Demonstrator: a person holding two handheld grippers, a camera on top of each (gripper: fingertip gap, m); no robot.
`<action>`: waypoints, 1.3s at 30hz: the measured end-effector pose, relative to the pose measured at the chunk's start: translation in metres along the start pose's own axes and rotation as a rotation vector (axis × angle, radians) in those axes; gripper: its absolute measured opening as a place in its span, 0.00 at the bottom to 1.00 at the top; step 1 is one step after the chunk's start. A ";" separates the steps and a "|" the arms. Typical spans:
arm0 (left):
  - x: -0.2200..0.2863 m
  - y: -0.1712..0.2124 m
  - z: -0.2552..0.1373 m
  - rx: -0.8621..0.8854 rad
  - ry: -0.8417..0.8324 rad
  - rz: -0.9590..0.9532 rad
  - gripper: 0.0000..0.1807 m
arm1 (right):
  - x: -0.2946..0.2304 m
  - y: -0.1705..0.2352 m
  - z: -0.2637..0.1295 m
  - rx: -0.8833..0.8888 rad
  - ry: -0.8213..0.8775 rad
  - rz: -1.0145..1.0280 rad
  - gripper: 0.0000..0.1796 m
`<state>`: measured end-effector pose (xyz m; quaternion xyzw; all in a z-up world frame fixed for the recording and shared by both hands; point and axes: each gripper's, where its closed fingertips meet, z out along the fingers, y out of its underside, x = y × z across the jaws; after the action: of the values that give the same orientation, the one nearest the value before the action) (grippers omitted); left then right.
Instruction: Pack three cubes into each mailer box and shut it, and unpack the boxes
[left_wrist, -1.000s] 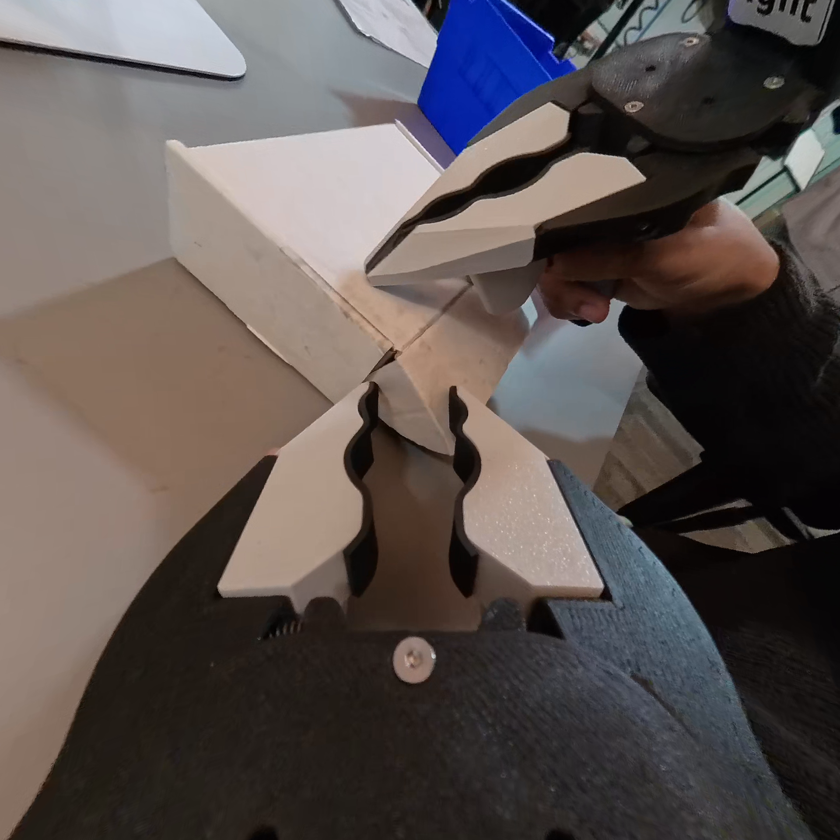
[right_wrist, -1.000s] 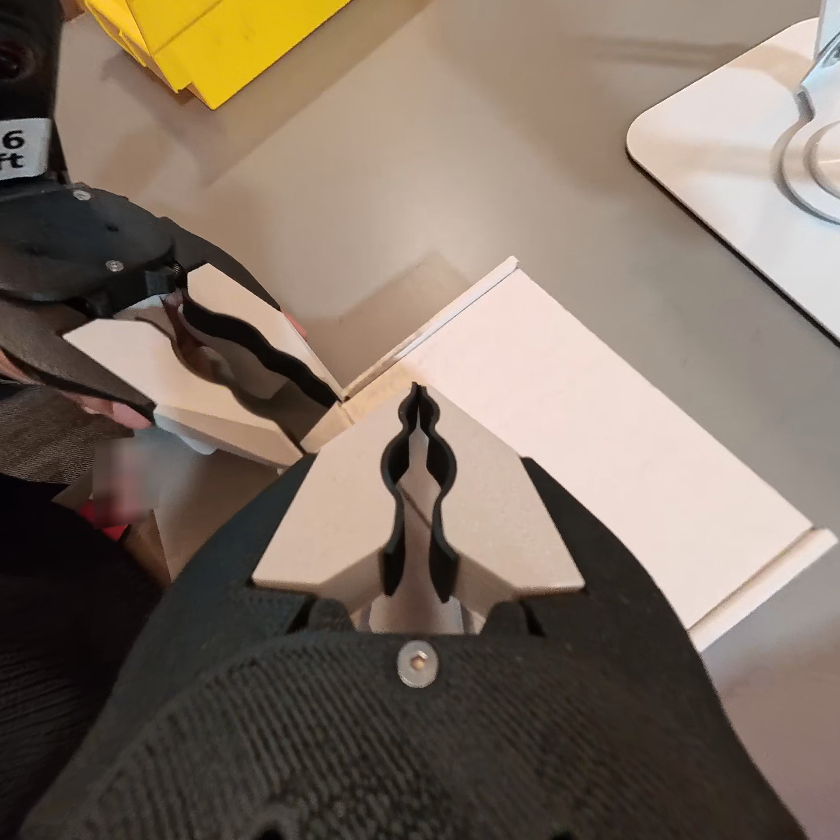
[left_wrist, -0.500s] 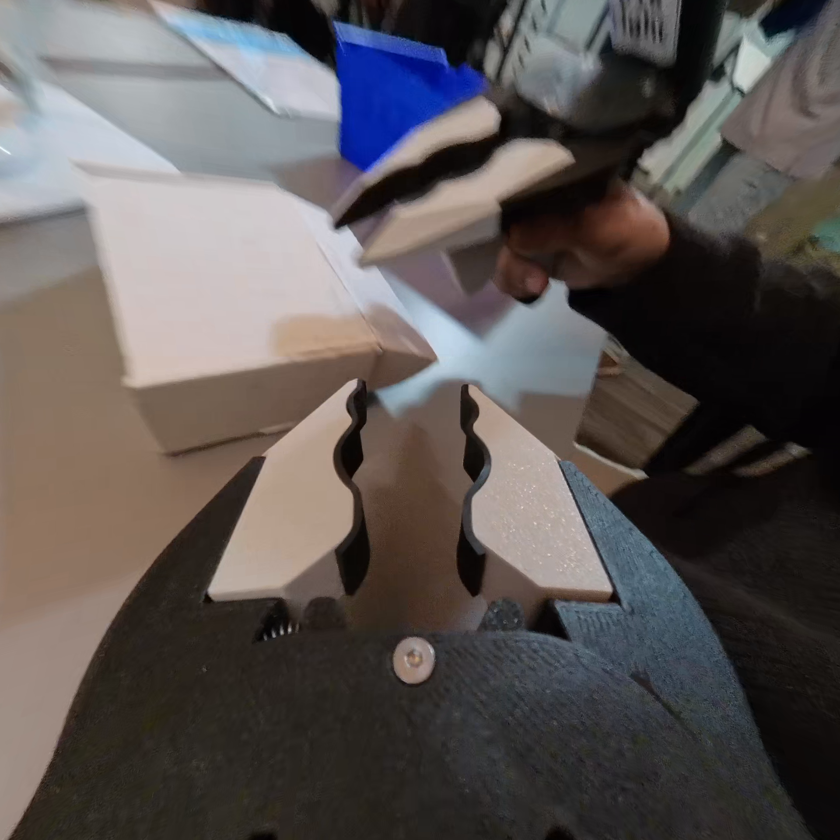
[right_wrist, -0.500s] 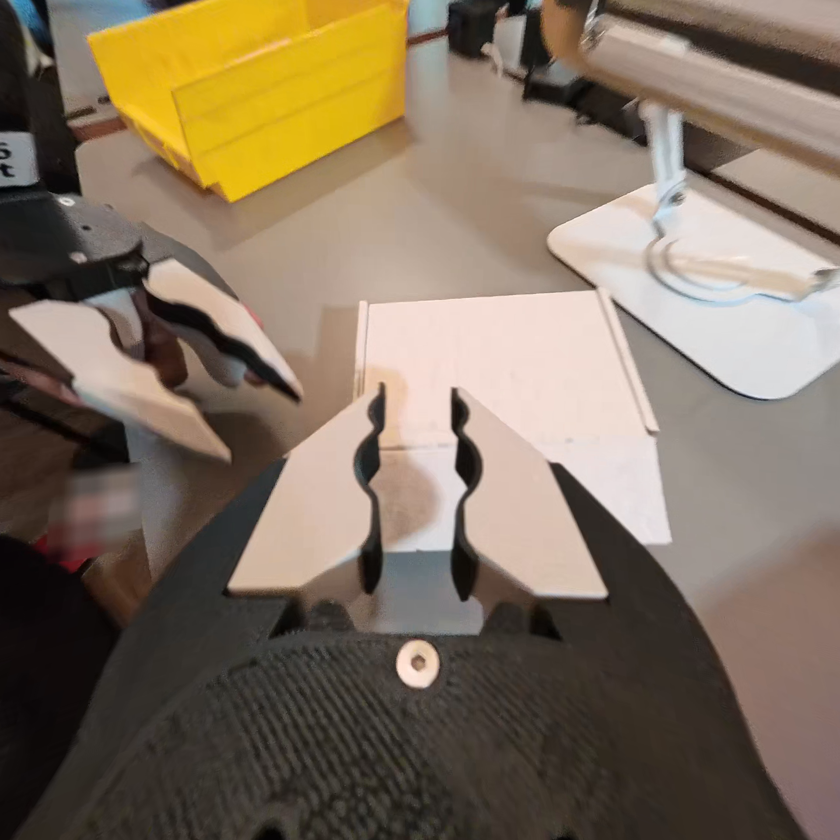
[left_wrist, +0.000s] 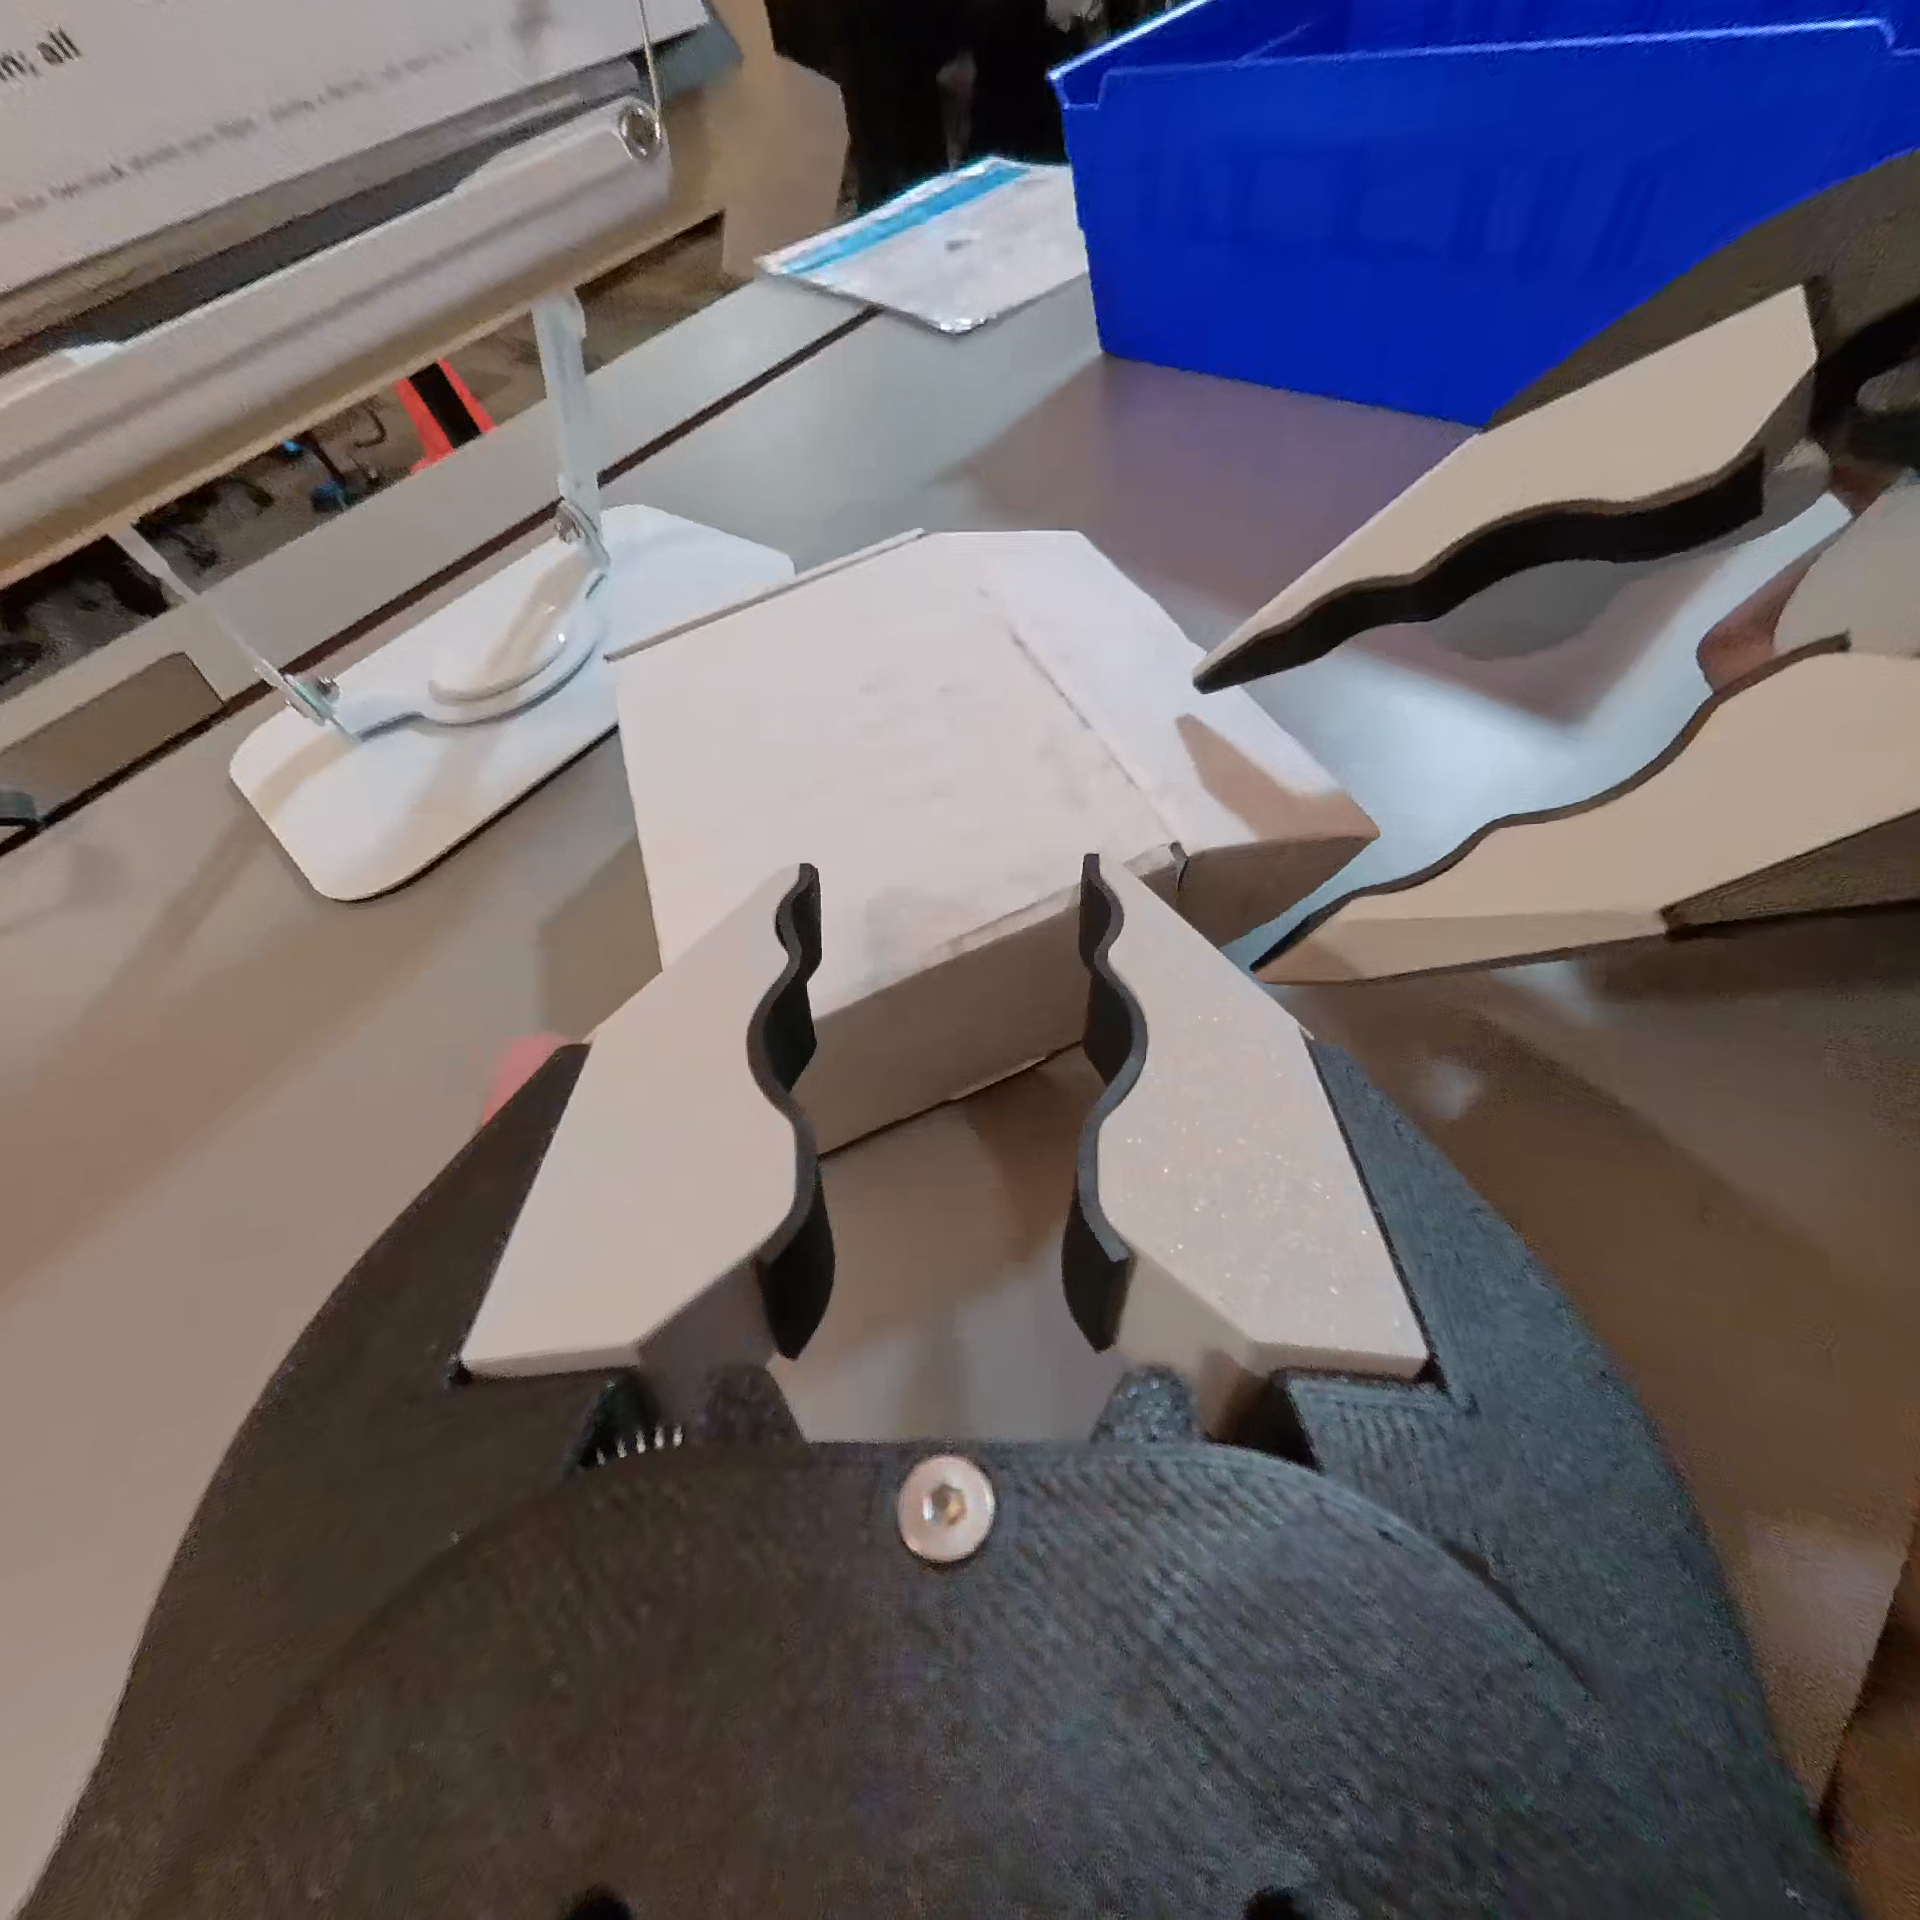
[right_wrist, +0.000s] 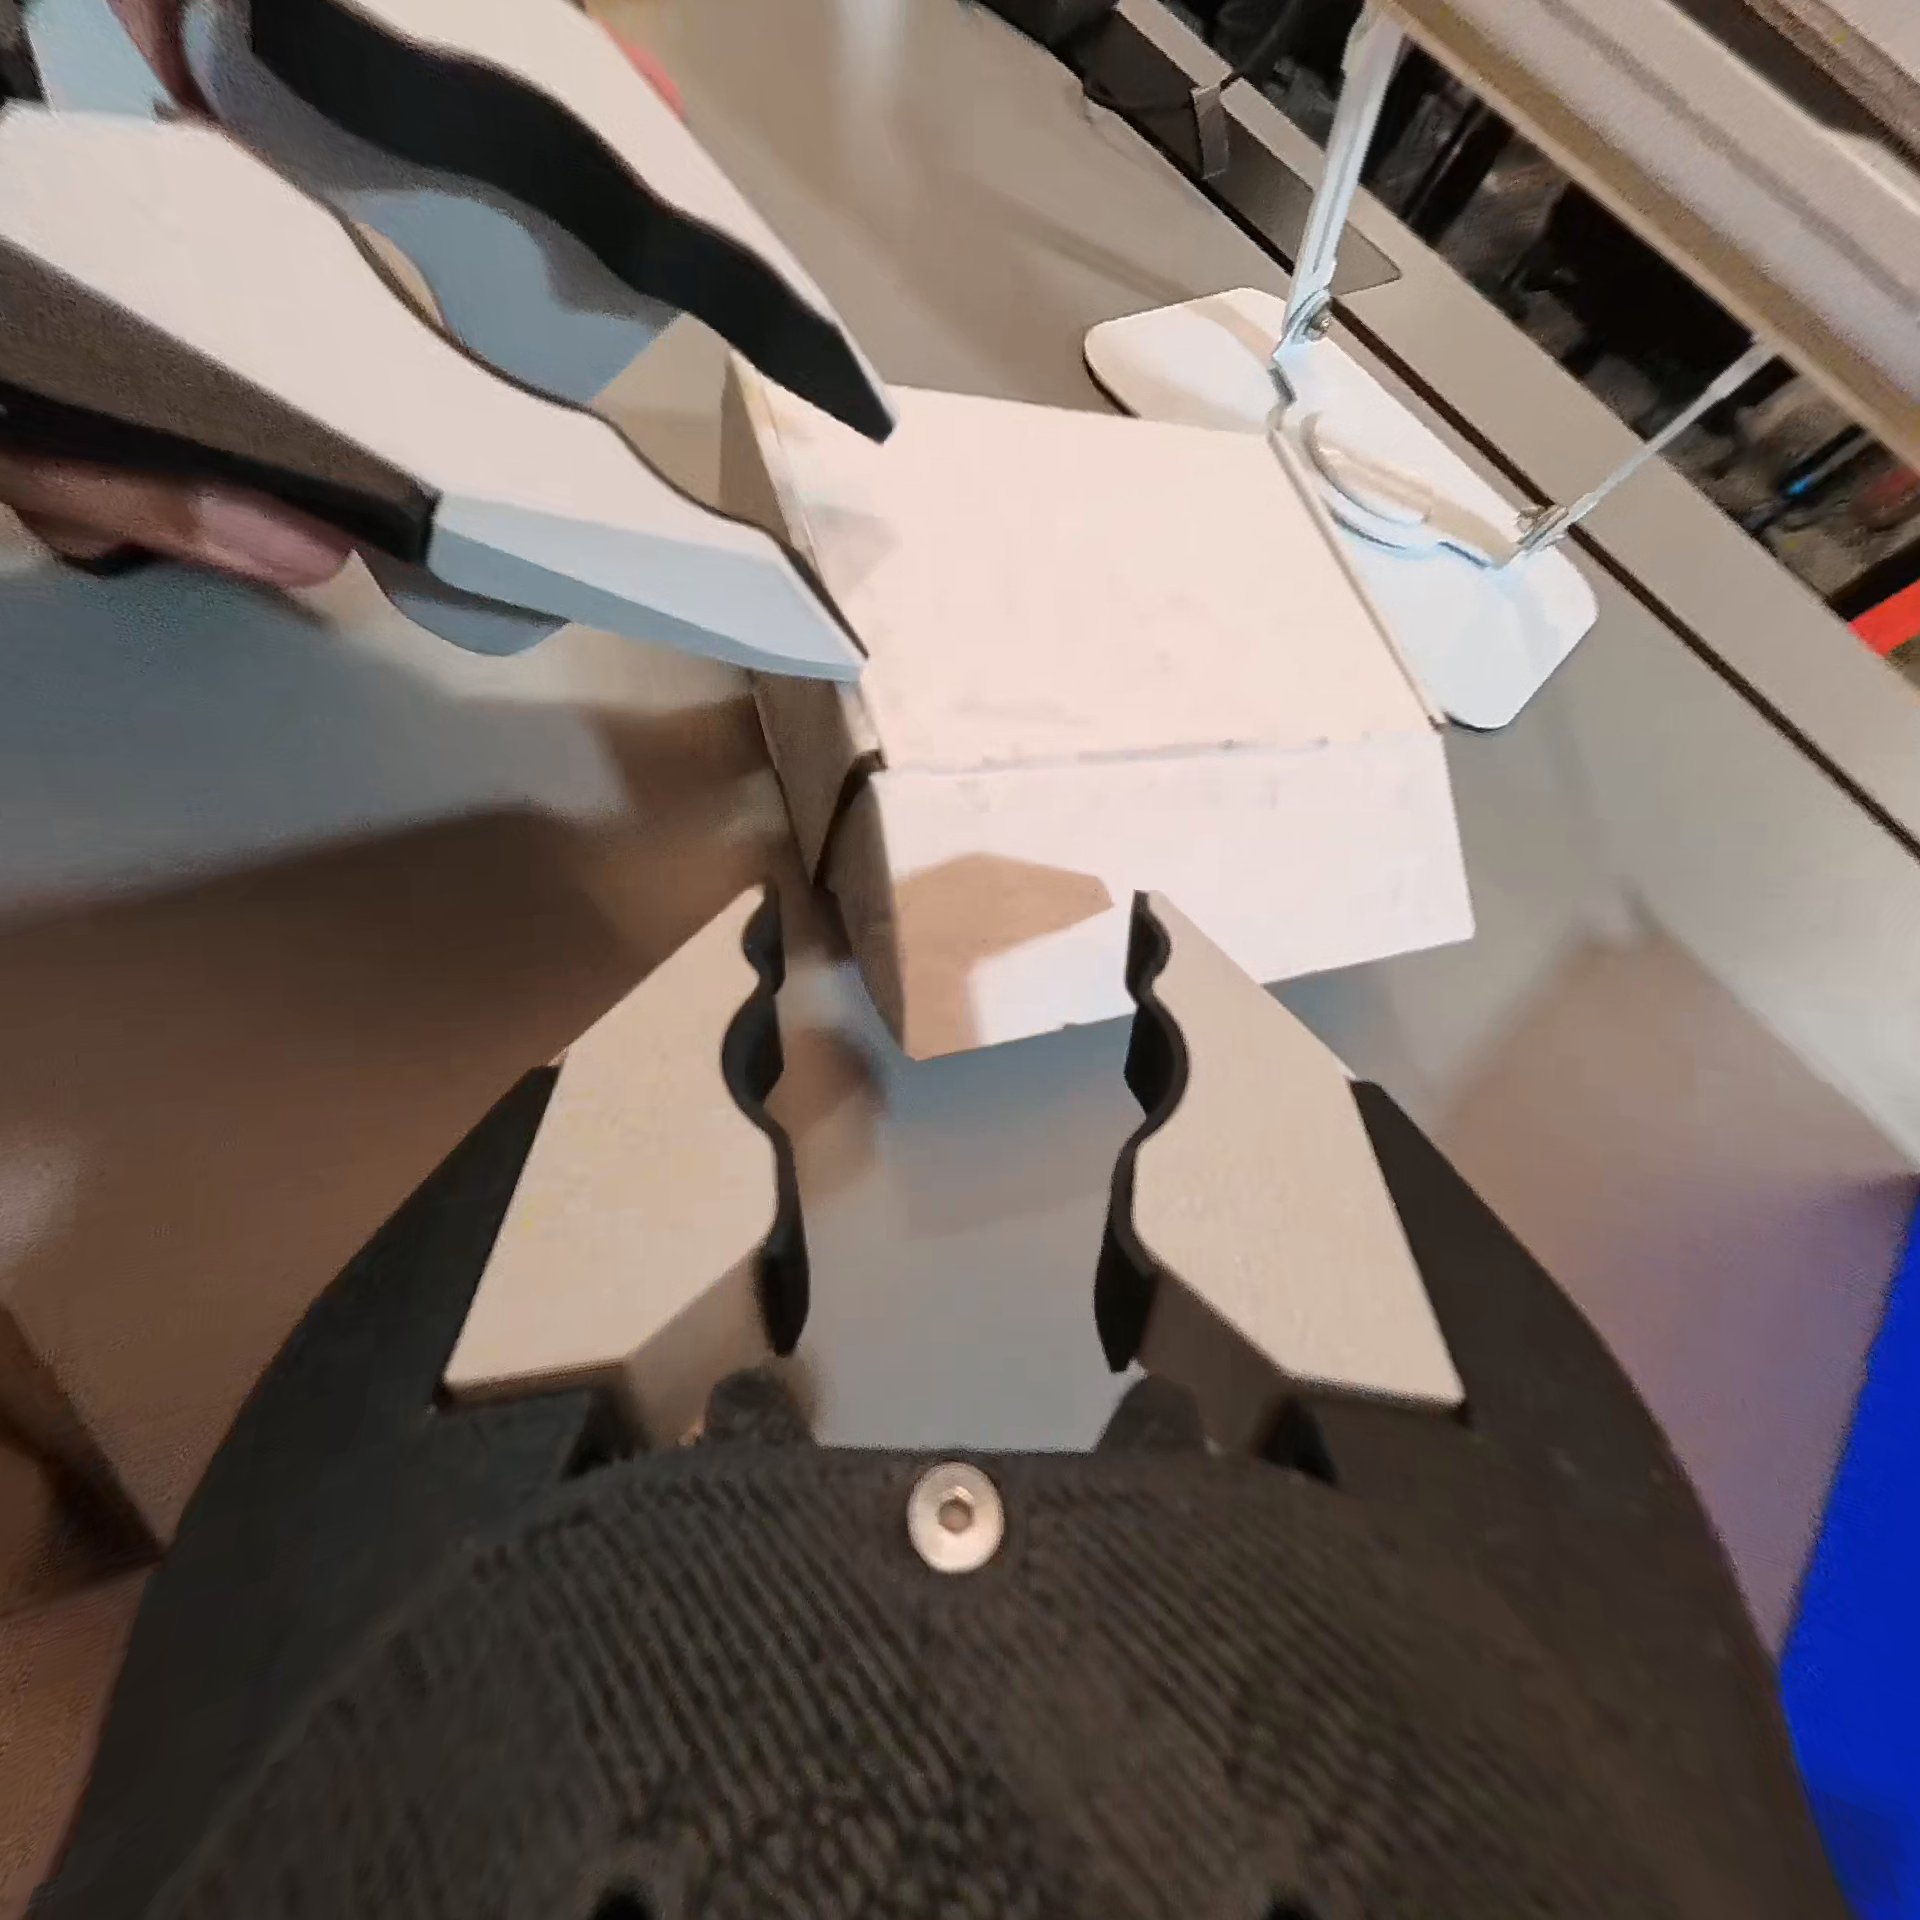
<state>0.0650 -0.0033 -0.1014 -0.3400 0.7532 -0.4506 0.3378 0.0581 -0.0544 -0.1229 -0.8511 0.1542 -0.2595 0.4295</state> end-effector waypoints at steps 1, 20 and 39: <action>0.001 0.000 0.001 -0.004 0.011 -0.010 0.26 | 0.001 0.003 0.001 -0.008 0.018 -0.014 0.35; -0.034 0.004 -0.006 0.073 0.085 -0.553 0.30 | -0.002 0.005 -0.013 -0.006 -0.165 0.139 0.04; -0.032 0.001 -0.010 0.063 0.061 -0.421 0.27 | 0.010 0.000 -0.009 0.052 -0.155 0.181 0.08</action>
<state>0.0740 0.0276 -0.0919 -0.4653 0.6609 -0.5446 0.2240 0.0611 -0.0651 -0.1155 -0.8398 0.1898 -0.1570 0.4838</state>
